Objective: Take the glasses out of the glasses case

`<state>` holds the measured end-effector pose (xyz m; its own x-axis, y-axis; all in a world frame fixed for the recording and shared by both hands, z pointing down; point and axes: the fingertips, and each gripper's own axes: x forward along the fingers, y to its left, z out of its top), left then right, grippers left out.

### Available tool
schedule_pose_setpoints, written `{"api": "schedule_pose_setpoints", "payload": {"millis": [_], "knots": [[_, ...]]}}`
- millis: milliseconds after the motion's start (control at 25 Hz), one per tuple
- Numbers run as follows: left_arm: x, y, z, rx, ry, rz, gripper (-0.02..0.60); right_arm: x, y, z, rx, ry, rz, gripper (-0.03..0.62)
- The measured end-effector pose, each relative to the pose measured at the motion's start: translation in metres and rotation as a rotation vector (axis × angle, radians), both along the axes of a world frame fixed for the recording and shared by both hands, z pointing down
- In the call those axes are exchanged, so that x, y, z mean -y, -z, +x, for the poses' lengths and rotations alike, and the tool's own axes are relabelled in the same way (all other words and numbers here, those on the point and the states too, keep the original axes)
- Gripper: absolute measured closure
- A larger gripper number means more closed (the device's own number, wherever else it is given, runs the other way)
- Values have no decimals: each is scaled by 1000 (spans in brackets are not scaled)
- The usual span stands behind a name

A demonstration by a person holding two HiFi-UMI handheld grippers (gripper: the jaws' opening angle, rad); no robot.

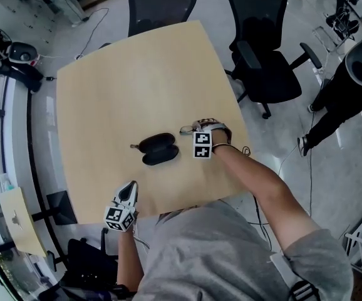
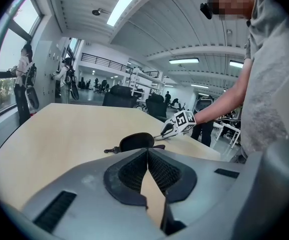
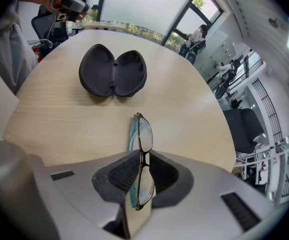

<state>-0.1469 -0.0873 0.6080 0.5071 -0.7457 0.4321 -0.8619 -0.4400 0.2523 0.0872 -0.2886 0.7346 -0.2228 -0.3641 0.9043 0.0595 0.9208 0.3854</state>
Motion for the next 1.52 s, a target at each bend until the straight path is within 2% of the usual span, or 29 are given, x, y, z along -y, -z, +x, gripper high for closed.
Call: {"api": "schedule_pose_setpoints", "payload": {"millis": [80, 200, 240, 320, 520, 640, 800, 880, 1000, 1080, 1240, 1320, 1400, 1520], "knots": [[-6, 9, 17, -2, 3, 10, 575, -6, 5, 20, 3, -3, -17, 535], [-1, 17, 35, -7, 11, 40, 575, -2, 6, 44, 12, -18, -48, 425], [1, 18, 35, -4, 18, 52, 575, 2, 6, 44, 10, -16, -50, 387], [-5, 23, 25, 7, 36, 67, 575, 6, 8, 34, 5, -7, -39, 356], [-36, 43, 3, 11, 87, 100, 575, -7, 36, 14, 70, -22, -22, 350], [-42, 67, 3, 0, 109, 142, 575, -17, 70, 10, 152, -35, -54, 345], [-46, 100, 6, -6, 96, 199, 575, -35, 118, 1, 276, -67, -90, 347], [-48, 120, 7, -9, 85, 236, 575, -49, 151, -8, 362, -91, -98, 347], [-57, 155, 3, -17, 71, 302, 575, -76, 210, -26, 554, -141, -88, 364], [-67, 180, -1, -31, 67, 350, 575, -97, 249, -37, 700, -185, -86, 578], [-96, 230, -19, -85, 81, 457, 575, -150, 318, -50, 981, -296, -145, 586], [-125, 251, -36, -103, 108, 494, 575, -189, 345, -63, 1097, -302, -182, 586], [-151, 269, -49, -124, 110, 527, 575, -227, 369, -70, 1169, -283, -178, 586], [-181, 292, -54, -150, 49, 567, 575, -281, 407, -70, 1246, -261, -122, 586]]}}
